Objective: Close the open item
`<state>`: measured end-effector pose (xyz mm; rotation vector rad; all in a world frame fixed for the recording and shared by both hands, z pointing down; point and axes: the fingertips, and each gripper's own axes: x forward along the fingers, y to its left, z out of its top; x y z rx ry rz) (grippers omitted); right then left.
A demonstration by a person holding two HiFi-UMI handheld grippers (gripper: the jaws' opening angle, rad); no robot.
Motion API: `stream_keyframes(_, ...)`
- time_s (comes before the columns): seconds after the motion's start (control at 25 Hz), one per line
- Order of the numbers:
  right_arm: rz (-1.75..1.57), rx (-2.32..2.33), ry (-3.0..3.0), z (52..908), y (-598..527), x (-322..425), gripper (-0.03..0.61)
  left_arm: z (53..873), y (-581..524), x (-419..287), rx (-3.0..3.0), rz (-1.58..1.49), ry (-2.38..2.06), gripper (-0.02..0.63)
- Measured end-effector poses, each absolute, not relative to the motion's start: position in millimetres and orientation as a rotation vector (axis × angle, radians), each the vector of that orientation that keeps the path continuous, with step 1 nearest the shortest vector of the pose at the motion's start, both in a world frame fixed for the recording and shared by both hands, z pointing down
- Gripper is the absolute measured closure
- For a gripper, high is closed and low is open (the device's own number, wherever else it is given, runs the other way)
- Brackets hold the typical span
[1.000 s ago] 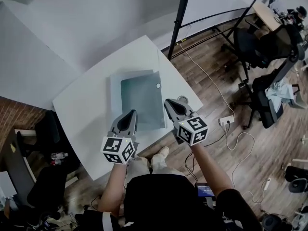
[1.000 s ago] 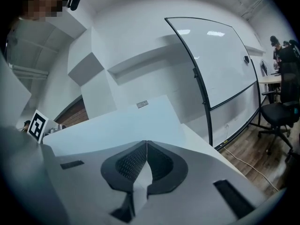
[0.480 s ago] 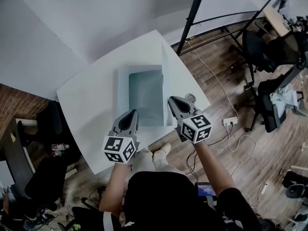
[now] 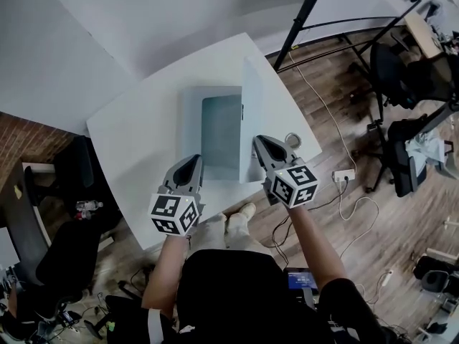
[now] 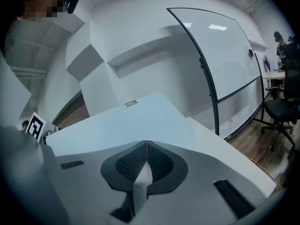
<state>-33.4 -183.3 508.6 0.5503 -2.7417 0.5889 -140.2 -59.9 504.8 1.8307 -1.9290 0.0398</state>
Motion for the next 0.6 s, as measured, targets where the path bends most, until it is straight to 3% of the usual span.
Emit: stream_keyframes(0.6,0.604,0.492,-2.73,521,-178,-64,0.539,528,-53,-168,1.75,0.026,-1.938,0.6)
